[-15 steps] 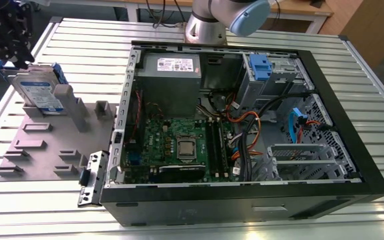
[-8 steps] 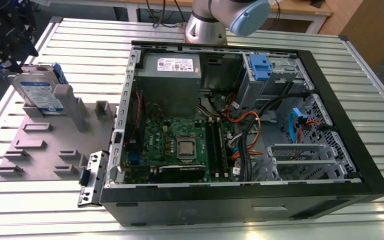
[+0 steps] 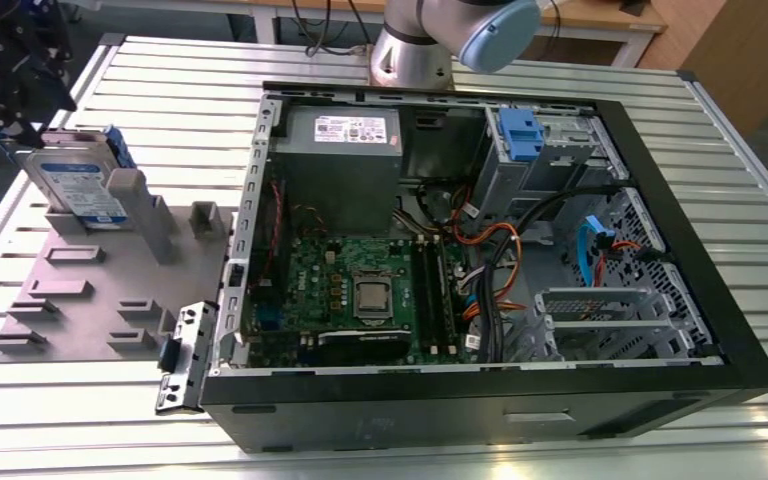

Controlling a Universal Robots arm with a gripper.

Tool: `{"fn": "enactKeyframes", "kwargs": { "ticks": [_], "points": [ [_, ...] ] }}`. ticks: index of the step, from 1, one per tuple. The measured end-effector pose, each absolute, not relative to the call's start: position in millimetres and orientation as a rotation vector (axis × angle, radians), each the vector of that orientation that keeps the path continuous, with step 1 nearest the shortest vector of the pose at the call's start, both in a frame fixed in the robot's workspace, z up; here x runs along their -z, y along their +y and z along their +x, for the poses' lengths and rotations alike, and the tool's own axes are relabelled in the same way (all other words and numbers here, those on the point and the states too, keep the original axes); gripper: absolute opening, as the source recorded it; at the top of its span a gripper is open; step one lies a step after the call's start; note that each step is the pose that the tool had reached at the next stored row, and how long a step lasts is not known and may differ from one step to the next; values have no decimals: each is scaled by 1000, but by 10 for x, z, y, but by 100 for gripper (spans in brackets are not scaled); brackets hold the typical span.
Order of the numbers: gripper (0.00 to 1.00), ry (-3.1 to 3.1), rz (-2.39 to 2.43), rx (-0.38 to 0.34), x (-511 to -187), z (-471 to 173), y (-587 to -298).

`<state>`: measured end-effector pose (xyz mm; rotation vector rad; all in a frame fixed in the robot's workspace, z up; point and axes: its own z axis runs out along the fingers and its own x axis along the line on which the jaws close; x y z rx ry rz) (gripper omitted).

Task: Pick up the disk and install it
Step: 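Pick up the disk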

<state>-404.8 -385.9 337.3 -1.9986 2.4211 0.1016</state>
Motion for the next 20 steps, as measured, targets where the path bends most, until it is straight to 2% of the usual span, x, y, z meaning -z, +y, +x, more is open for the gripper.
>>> {"fn": "enactKeyframes", "kwargs": {
  "ticks": [20],
  "points": [
    [60, 2266, -2175, -96, -3322, -4085, -3856]
  ]
}}
